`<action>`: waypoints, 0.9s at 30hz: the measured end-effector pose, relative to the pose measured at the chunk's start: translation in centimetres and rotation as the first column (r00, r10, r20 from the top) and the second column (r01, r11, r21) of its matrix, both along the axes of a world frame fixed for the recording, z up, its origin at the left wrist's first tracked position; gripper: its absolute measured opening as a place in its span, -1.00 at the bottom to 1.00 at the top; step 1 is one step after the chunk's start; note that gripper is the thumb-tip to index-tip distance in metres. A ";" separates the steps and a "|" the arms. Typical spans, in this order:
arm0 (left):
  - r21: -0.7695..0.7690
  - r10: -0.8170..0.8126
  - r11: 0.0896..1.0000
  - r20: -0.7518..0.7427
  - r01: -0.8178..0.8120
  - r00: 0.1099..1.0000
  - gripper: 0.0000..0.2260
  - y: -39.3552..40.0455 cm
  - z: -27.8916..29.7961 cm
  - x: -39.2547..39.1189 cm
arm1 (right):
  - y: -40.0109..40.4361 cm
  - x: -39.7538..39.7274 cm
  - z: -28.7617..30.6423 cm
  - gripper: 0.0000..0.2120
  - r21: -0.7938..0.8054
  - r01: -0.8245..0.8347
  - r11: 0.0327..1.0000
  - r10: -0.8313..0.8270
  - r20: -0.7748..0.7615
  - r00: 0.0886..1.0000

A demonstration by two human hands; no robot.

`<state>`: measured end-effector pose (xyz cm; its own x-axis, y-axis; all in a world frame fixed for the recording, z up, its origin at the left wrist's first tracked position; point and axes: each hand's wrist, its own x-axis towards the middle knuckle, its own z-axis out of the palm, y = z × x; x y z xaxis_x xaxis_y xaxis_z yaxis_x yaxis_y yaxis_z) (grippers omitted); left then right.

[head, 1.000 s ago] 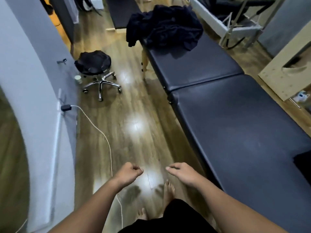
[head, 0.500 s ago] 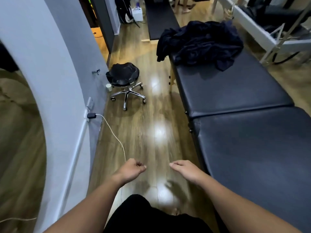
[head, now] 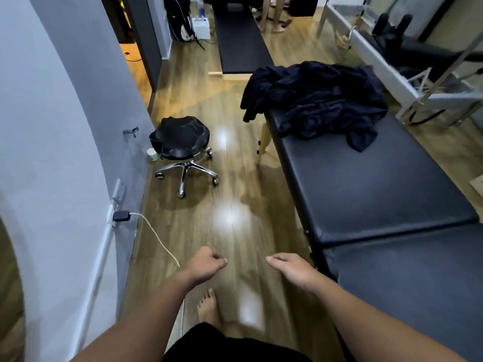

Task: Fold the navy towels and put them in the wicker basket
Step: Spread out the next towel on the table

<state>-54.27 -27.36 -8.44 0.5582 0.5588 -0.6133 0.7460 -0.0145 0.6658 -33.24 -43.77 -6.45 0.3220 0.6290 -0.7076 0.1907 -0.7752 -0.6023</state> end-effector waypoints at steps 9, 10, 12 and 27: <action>-0.011 -0.182 0.983 0.012 0.182 0.983 -0.82 13.9 1.1 6.5 | 11.3 4.6 1.8 -0.37 -0.054 0.054 0.997 -0.052 0.033 0.998; -0.017 -0.192 0.981 0.015 0.192 0.981 -0.87 14.9 1.1 7.3 | 12.1 5.3 1.8 -0.37 -0.055 0.049 0.997 -0.047 0.039 0.998; -0.021 -0.213 0.977 0.013 0.213 0.977 -0.91 16.9 1.0 9.6 | 13.9 7.1 1.5 -0.34 -0.053 0.052 0.997 -0.050 0.049 0.998; 0.082 -0.313 0.945 -0.063 0.318 0.948 -0.81 30.0 4.8 32.4 | 26.7 25.6 1.9 -0.31 0.098 0.117 0.988 -0.127 0.096 0.987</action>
